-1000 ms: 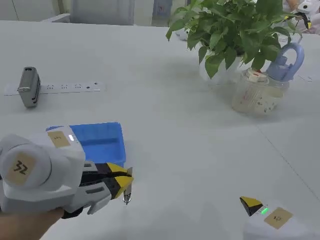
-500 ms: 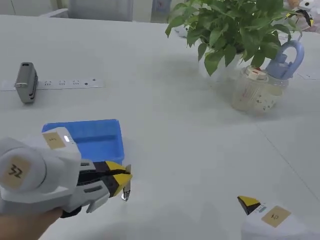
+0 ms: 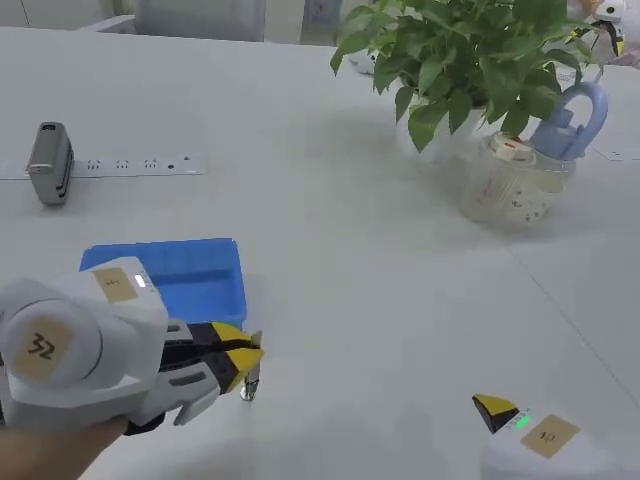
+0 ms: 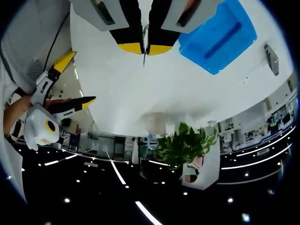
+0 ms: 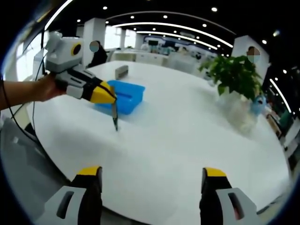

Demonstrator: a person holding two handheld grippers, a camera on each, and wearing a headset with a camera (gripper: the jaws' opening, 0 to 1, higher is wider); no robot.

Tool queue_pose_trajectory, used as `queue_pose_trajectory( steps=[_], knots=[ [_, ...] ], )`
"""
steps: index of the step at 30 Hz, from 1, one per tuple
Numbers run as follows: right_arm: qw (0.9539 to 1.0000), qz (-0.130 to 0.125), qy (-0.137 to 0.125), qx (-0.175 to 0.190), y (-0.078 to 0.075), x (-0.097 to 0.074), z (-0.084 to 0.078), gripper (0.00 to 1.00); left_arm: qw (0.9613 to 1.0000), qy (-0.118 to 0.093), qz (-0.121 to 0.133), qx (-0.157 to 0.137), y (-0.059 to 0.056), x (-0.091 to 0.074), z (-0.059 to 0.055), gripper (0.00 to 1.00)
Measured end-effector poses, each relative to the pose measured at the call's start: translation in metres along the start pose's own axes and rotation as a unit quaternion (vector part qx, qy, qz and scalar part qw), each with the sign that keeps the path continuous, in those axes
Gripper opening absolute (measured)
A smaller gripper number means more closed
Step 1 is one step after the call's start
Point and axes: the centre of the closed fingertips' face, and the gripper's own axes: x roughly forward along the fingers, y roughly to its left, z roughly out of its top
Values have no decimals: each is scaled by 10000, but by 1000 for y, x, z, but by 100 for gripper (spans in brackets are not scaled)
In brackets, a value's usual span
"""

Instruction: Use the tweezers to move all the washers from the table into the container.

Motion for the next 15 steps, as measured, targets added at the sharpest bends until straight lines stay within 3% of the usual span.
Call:
queue_pose_trajectory(
  steps=[15],
  knots=[
    [10000, -15, 58, -32, -1, 0, -2, 81, 10000, 65, -31, 1, 1, -1, -2, 0]
  ],
)
